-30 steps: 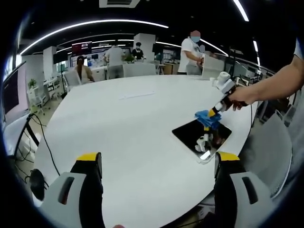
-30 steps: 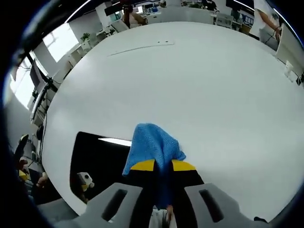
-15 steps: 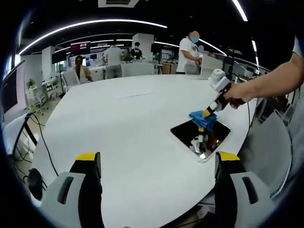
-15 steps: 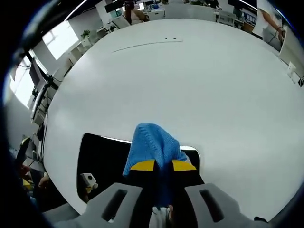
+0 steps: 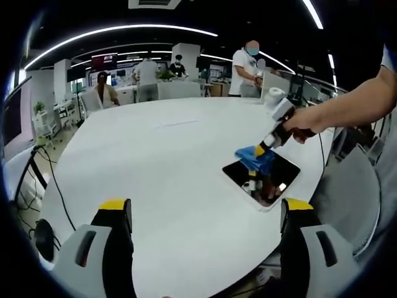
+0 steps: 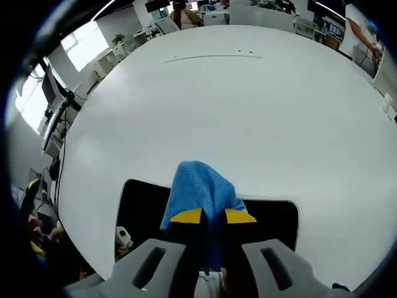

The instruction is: Wipe the mirror surface with the cleaning cloth until all visible marks leave the cleaned area.

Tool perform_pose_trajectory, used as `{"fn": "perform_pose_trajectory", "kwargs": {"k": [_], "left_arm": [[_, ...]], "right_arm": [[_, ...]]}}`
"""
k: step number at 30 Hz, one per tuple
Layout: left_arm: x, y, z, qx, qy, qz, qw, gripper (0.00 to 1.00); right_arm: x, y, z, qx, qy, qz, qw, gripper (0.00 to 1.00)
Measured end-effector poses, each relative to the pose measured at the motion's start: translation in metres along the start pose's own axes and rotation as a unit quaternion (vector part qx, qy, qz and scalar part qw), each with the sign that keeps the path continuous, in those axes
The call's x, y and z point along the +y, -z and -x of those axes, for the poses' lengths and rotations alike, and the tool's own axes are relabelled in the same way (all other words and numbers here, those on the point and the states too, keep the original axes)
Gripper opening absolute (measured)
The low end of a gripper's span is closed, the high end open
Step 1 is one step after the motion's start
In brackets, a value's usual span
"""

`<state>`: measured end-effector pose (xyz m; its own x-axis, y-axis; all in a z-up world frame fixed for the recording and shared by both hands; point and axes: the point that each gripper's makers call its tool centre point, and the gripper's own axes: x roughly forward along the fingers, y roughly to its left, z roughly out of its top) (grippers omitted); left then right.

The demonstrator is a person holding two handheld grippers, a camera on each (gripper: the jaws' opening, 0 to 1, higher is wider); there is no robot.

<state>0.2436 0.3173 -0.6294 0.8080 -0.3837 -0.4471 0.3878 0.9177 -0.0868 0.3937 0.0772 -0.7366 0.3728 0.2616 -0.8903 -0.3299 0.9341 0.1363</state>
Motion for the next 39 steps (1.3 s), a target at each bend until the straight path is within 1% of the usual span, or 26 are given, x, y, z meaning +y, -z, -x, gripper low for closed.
{"fn": "perform_pose_trajectory", "kwargs": {"k": [3,11,15,17,20,27,29,30,31,33,37,39], "left_arm": [[-0.001,-0.001,-0.001,-0.003,0.001,-0.001,1.0,0.99],[-0.003,-0.002,-0.002,-0.005,0.001,-0.002,1.0,0.99],[-0.002,0.002,-0.001,-0.002,0.004,0.004,1.0,0.99],[-0.002,0.003,-0.001,0.0,0.005,0.005,1.0,0.99],[-0.001,0.003,0.0,-0.001,0.004,0.005,1.0,0.99],[0.001,0.002,0.002,-0.002,0.002,0.004,1.0,0.99],[0.002,0.003,0.003,-0.001,0.001,0.005,1.0,0.99],[0.002,0.003,0.004,-0.001,0.0,0.005,1.0,0.99],[0.003,0.003,0.005,-0.002,-0.001,0.005,1.0,0.99],[0.005,0.003,0.006,-0.002,-0.002,0.006,1.0,0.99],[0.007,0.005,0.008,-0.001,-0.005,0.008,0.9999,0.99],[0.007,0.005,0.008,0.0,-0.005,0.007,1.0,0.99]], "right_arm": [[0.012,0.0,0.0,0.003,-0.006,0.005,1.0,0.06],[0.034,-0.01,-0.015,0.004,-0.017,0.013,0.9998,0.06],[0.046,-0.011,-0.018,0.007,-0.025,0.018,0.9995,0.06],[0.052,-0.013,-0.023,0.008,-0.028,0.024,0.9993,0.06],[0.064,-0.013,-0.023,0.01,-0.034,0.032,0.9989,0.06],[0.082,-0.013,-0.024,0.011,-0.041,0.048,0.9979,0.06],[0.088,-0.011,-0.021,0.012,-0.043,0.054,0.9975,0.06],[0.09,-0.011,-0.02,0.013,-0.044,0.057,0.9973,0.06],[0.092,-0.01,-0.02,0.013,-0.046,0.068,0.9965,0.06],[0.091,-0.01,-0.019,0.012,-0.042,0.072,0.9964,0.06],[0.089,-0.01,-0.019,0.008,-0.05,0.069,0.9964,0.06],[0.089,-0.011,-0.019,0.009,-0.054,0.054,0.997,0.06]]}}
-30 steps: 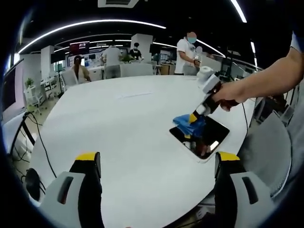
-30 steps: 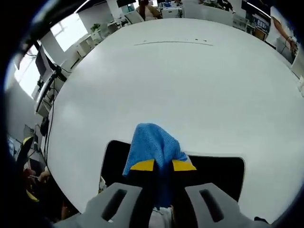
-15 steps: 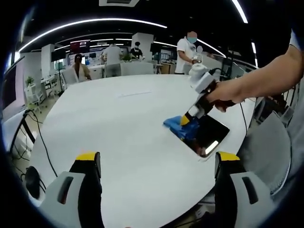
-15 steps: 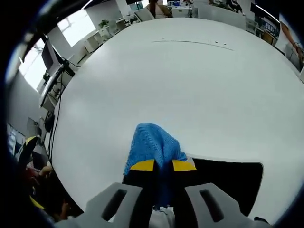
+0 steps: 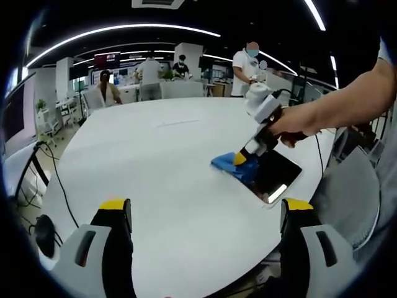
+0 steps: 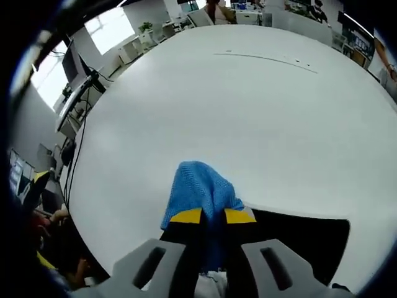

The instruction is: Wipe the mirror surface with the cleaning cloth until all visible marks leave the cleaned area.

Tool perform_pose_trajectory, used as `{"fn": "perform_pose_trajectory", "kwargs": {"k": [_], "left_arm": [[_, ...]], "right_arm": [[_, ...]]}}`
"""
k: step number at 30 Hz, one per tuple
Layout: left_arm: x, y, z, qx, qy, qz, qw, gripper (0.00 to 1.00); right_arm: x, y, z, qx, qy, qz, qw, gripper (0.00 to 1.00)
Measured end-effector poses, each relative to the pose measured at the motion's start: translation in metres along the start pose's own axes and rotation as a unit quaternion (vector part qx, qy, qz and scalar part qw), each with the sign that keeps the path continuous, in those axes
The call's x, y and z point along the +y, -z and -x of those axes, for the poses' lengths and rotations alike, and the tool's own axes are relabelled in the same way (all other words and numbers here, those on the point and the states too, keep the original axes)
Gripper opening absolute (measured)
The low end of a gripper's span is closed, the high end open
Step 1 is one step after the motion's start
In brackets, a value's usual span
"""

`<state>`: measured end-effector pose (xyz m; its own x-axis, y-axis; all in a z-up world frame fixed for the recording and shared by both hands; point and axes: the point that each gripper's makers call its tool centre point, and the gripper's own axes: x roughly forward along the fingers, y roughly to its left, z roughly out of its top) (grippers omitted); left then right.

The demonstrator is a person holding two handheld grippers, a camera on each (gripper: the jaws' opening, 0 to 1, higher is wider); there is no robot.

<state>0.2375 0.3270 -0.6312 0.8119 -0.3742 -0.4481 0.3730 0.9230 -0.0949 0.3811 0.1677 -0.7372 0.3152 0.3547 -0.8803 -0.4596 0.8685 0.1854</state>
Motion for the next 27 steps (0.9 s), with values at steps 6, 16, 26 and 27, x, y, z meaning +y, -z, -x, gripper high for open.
{"fn": "perform_pose_trajectory", "kwargs": {"k": [6,16,26,27], "left_arm": [[-0.002,-0.001,-0.002,0.0,0.003,-0.001,1.0,0.99],[-0.005,-0.009,-0.007,-0.007,0.012,-0.008,0.9999,0.99],[-0.01,-0.008,-0.009,-0.008,0.019,-0.01,0.9997,0.99],[-0.011,-0.007,-0.008,-0.007,0.019,-0.01,0.9997,0.99]], "right_arm": [[0.002,0.007,0.006,-0.002,-0.009,-0.006,0.9999,0.06],[0.009,0.023,0.012,0.001,-0.029,-0.019,0.9994,0.06],[0.016,0.034,0.018,0.003,-0.038,-0.016,0.9992,0.06],[0.016,0.035,0.017,0.003,-0.038,-0.016,0.9991,0.06]]}}
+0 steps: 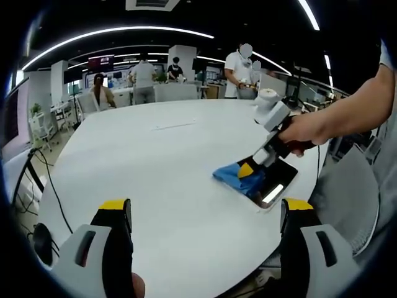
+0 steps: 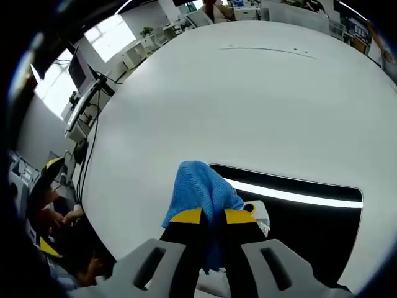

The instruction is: Wipe the mirror surface with the cleaning cloth until all visible marks leave the cleaned area.

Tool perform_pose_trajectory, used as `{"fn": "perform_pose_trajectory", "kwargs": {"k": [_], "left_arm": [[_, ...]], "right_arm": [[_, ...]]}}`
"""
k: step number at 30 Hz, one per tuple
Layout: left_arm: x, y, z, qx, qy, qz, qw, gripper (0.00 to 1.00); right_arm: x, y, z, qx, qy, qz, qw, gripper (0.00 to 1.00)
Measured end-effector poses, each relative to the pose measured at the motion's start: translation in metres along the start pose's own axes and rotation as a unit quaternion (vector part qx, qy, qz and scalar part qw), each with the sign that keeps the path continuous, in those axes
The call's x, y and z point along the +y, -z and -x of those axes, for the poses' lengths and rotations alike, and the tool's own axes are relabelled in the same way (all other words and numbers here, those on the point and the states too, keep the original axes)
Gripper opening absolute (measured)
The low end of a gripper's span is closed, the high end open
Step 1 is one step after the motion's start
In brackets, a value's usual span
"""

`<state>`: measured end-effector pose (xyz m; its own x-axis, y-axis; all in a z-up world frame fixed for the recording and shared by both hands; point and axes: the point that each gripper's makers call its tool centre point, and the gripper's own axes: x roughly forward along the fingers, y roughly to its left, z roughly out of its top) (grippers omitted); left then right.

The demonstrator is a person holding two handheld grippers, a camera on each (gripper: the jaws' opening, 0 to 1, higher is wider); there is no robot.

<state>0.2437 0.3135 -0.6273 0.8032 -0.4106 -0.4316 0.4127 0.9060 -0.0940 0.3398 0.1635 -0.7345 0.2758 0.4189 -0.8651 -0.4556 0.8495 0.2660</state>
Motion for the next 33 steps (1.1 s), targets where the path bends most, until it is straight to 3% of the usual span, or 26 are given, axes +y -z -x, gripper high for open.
{"fn": "perform_pose_trajectory", "kwargs": {"k": [17,27,31,33], "left_arm": [[-0.001,0.001,0.005,-0.001,-0.007,0.003,1.0,0.99],[-0.001,0.0,0.005,0.0,-0.01,0.0,1.0,0.99],[0.003,0.005,0.005,0.018,-0.03,-0.036,0.9988,0.98],[0.002,0.003,0.005,0.014,-0.027,-0.031,0.999,0.98]], "right_arm": [[0.008,0.014,0.007,0.008,-0.008,-0.003,0.9999,0.06],[0.007,0.014,0.006,0.005,-0.01,0.017,0.9998,0.06],[0.007,0.015,0.008,0.005,-0.011,0.017,0.9998,0.06],[0.006,0.015,0.008,0.006,-0.011,0.018,0.9998,0.06]]}}
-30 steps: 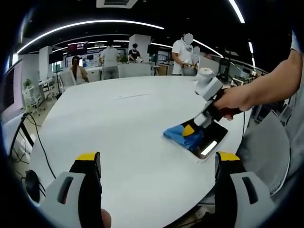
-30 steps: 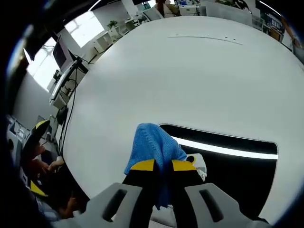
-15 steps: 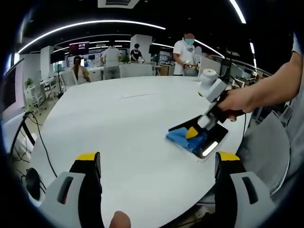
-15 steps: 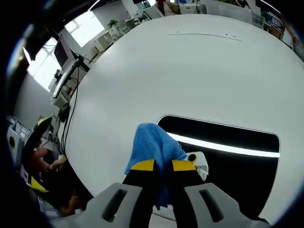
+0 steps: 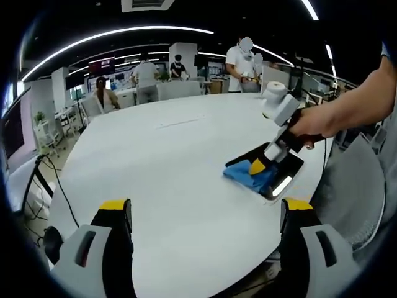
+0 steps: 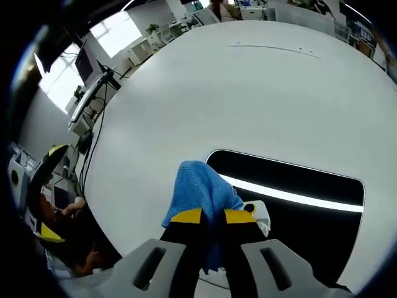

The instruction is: Wipe the mirror surface with the cleaning cloth until all visible marks leave the cleaned area.

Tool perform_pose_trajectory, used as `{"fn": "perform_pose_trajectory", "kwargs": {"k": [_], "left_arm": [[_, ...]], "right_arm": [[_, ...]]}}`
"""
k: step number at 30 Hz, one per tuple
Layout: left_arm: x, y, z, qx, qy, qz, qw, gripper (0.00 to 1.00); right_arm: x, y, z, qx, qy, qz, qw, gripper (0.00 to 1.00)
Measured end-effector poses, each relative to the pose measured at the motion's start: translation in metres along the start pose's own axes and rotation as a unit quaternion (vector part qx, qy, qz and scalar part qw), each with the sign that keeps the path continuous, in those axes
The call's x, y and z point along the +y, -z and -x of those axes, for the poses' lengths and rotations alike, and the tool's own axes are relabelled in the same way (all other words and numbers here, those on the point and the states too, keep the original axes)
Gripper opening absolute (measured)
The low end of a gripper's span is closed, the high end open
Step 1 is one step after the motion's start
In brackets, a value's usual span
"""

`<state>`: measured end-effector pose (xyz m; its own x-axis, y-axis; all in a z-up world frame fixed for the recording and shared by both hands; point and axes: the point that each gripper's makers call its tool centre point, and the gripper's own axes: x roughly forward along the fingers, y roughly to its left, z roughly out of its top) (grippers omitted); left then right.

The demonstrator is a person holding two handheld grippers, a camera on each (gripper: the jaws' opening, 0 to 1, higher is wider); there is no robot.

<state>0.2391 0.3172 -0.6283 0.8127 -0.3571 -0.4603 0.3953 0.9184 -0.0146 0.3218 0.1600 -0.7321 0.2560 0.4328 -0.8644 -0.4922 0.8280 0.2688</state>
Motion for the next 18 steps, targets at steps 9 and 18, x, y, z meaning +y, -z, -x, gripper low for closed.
{"fn": "perform_pose_trajectory", "kwargs": {"k": [9,18], "left_arm": [[-0.003,-0.006,-0.002,-0.016,-0.003,0.012,0.9998,0.95],[-0.013,-0.009,-0.009,-0.02,0.0,0.01,0.9997,0.99]], "right_arm": [[-0.014,0.003,0.005,0.0,0.0,0.0,1.0,0.06],[-0.033,0.007,0.009,-0.002,0.003,-0.006,1.0,0.06]]}}
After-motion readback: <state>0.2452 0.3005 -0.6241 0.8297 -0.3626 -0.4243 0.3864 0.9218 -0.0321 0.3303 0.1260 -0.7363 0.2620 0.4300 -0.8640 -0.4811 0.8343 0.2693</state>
